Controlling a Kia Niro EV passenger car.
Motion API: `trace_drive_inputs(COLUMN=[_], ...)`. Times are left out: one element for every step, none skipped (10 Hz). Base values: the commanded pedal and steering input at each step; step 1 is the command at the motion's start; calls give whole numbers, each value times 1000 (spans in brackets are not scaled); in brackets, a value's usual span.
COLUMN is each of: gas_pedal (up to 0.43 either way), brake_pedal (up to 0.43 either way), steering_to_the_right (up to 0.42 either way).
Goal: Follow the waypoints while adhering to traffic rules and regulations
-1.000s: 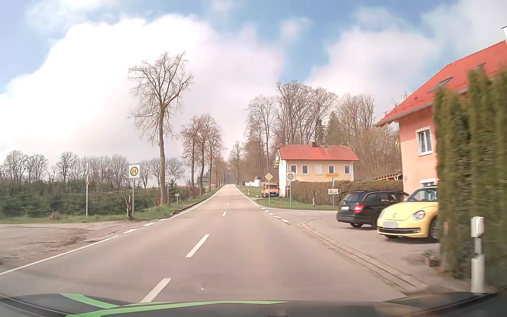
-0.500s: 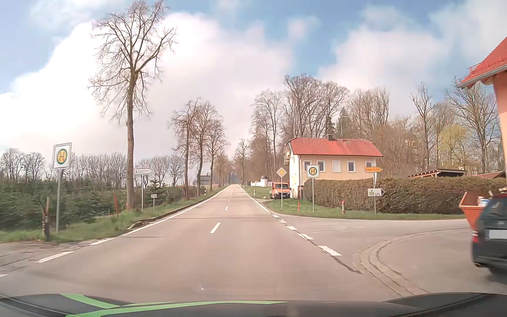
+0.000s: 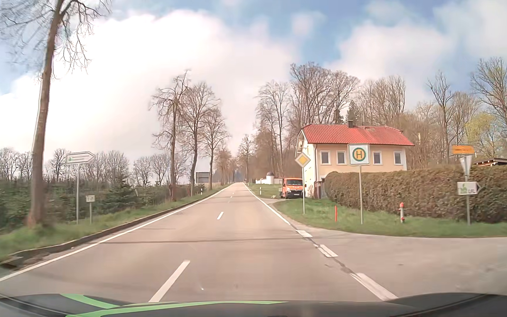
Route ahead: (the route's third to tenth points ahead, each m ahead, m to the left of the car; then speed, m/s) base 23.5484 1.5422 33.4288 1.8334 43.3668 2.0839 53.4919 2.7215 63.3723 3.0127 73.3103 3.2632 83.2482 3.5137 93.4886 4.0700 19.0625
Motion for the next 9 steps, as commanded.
trace_drive_inputs(gas_pedal=[551,551,551,551,551,551,551,551,551], brake_pedal=[0,0,0,0,0,0,0,0,0], steering_to_the_right=[-12,-12,-12,-10,-10,-10,-10,-9,-8])
